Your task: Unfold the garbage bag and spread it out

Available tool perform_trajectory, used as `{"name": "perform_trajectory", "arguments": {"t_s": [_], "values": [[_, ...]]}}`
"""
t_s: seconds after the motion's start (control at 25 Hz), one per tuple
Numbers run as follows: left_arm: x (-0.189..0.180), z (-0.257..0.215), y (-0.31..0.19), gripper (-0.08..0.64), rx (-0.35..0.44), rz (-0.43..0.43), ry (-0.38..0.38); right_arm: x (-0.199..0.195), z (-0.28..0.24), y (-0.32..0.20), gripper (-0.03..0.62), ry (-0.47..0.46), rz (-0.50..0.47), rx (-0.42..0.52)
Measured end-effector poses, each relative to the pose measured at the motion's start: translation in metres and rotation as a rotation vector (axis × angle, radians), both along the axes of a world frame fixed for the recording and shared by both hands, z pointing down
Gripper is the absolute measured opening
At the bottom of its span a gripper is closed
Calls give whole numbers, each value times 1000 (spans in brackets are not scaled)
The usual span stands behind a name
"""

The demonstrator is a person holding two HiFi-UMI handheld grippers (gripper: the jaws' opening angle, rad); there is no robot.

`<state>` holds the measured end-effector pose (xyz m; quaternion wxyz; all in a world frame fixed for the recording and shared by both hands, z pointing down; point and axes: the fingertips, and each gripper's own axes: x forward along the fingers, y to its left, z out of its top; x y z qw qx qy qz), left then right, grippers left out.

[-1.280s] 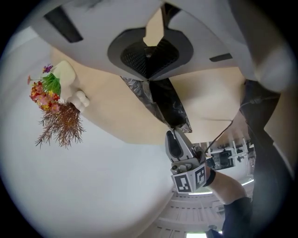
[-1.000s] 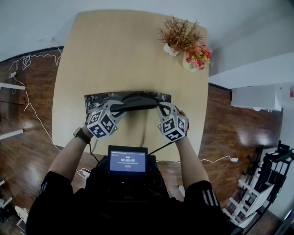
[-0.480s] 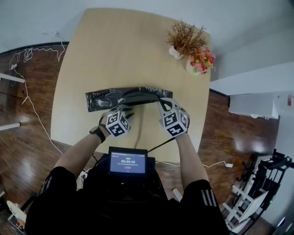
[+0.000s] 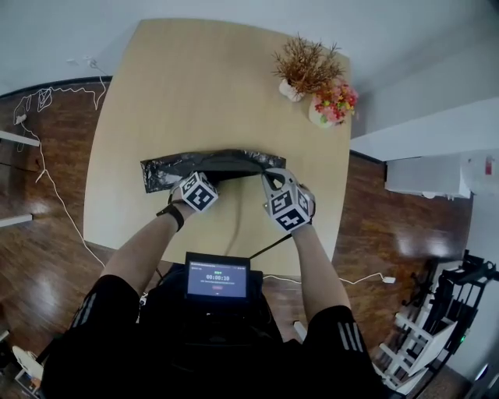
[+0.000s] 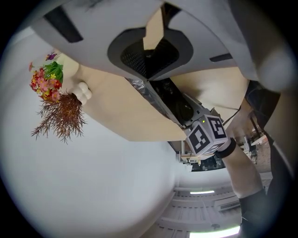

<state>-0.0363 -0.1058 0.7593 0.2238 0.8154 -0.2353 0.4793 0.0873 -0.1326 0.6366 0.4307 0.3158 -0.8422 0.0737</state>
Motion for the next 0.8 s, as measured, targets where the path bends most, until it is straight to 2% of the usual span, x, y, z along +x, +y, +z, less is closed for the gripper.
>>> {"name": "perform_trajectory", "arguments": {"t_s": [0.16,0.24,0.32,0.56,0.8], "values": [[4,-1,-4,66,-66,-3,25,3,-1,-3,6,-3,9,0],[-4,-8,-2,3,-102,10,1,3,-5,-6,6,-14,23,2],[-8,-12,6,3,-158,36,4,5,-7,-9,6,-28,39,2],[-16,-14,58,2,-268,258,-20,13,-9,-20,6,-29,57,-2],[-25,-23,85,1,-291,353,-24,21,18,-22,6,10,65,-58]]}}
